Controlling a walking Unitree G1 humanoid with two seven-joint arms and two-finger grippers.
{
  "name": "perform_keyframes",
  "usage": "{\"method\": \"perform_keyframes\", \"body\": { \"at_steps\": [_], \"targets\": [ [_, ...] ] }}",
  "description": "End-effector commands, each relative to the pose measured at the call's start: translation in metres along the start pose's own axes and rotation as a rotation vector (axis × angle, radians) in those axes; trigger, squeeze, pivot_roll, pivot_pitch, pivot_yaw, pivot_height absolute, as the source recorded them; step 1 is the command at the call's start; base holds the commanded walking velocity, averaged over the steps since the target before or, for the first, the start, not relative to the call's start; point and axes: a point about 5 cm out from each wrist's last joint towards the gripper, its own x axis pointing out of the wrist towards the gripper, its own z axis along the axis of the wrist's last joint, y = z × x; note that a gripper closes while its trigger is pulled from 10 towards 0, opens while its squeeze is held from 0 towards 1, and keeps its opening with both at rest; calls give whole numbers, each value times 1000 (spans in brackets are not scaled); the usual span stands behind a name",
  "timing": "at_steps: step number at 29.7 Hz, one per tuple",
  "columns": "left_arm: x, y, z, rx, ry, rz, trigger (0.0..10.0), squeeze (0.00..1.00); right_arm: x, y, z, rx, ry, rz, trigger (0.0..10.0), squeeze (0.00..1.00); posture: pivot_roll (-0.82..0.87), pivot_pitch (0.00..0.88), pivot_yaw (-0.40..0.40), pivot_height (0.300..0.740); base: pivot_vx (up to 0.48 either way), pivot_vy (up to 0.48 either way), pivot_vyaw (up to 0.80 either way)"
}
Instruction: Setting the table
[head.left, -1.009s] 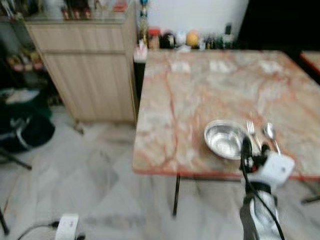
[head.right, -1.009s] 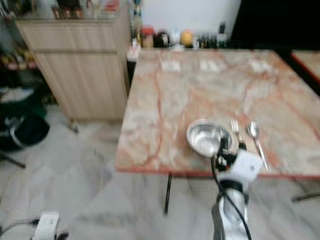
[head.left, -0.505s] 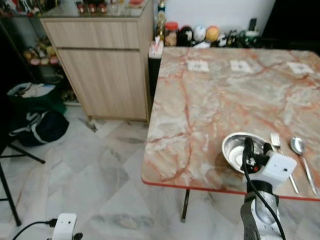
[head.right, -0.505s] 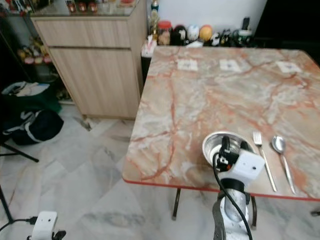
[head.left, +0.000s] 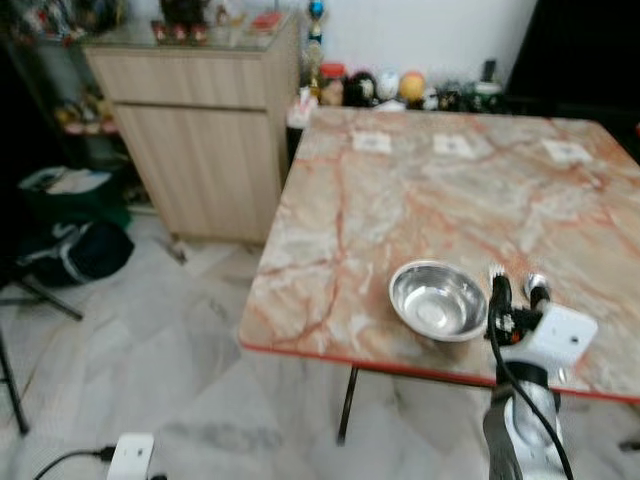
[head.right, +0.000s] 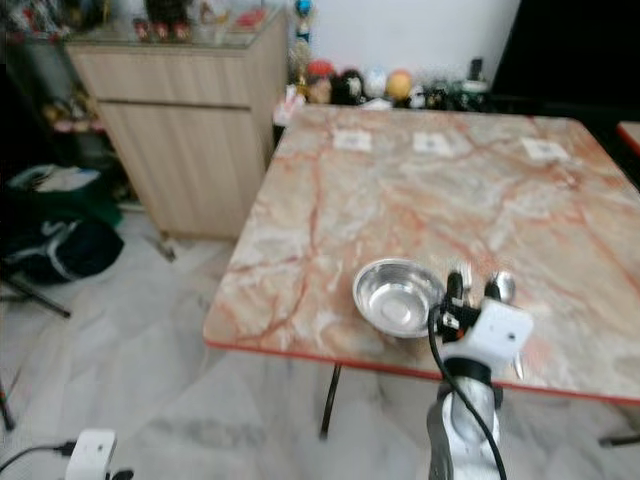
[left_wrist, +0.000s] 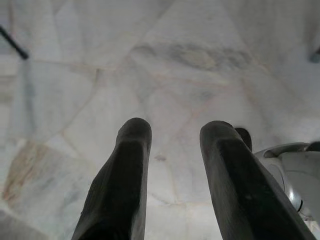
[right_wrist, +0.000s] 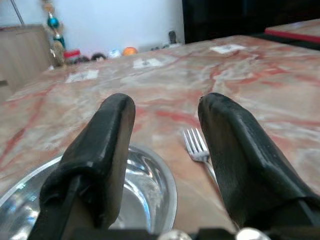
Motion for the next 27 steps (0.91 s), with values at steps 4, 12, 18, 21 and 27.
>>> {"method": "perform_keyframes", "body": {
  "at_steps": [4,12,18,21,27],
  "targets": [
    [-1,3,-2,0,8,11,10000,0,7,-5,1,-19,13,-28,10000,0,72,26,-7,740,0,0,0],
    [-1,3,-2,1,7,16,10000,0,9,-24,-4,-2,63,-97,10000,733,76,23,-12,740,0,0,0],
    [-1,3,-2,2,4,19,10000,0,12,-32,-5,91,95,-104,10000,0,72,25,-10,740,0,0,0],
    [-1,3,-2,1,3,20,10000,0,12,-31,-10,184,142,-89,10000,0,72,25,-10,740,0,0,0],
    [-1,3,-2,0,2,24,10000,0,14,-24,-14,263,193,-3,10000,0,76,23,-11,740,0,0,0]
  ]
}}
